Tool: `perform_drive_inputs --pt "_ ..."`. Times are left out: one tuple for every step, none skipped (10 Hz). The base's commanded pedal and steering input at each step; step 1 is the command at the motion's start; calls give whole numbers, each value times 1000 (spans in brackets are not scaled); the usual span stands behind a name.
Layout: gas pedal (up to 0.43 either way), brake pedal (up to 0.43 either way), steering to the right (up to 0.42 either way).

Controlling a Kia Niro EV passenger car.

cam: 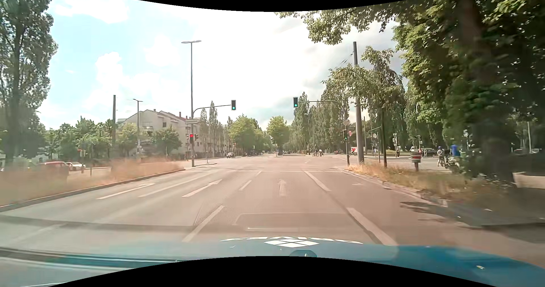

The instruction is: Follow the waypoints while adhering to traffic rules and regulations

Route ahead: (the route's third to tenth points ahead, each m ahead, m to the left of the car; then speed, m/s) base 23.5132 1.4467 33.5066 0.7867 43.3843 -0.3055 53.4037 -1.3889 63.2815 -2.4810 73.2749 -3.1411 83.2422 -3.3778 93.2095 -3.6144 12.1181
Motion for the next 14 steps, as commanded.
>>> perform_drive_inputs --pt "177 0 2" --pt "177 0 2" --pt "177 0 2" --pt "177 0 3" --pt "169 0 3" --pt "169 0 2" --pt "169 0 3" --pt "169 0 6" --pt "157 0 7" --pt "157 0 8" --pt "157 0 15" --pt "157 0 21" --pt "157 0 26" --pt "169 0 30"
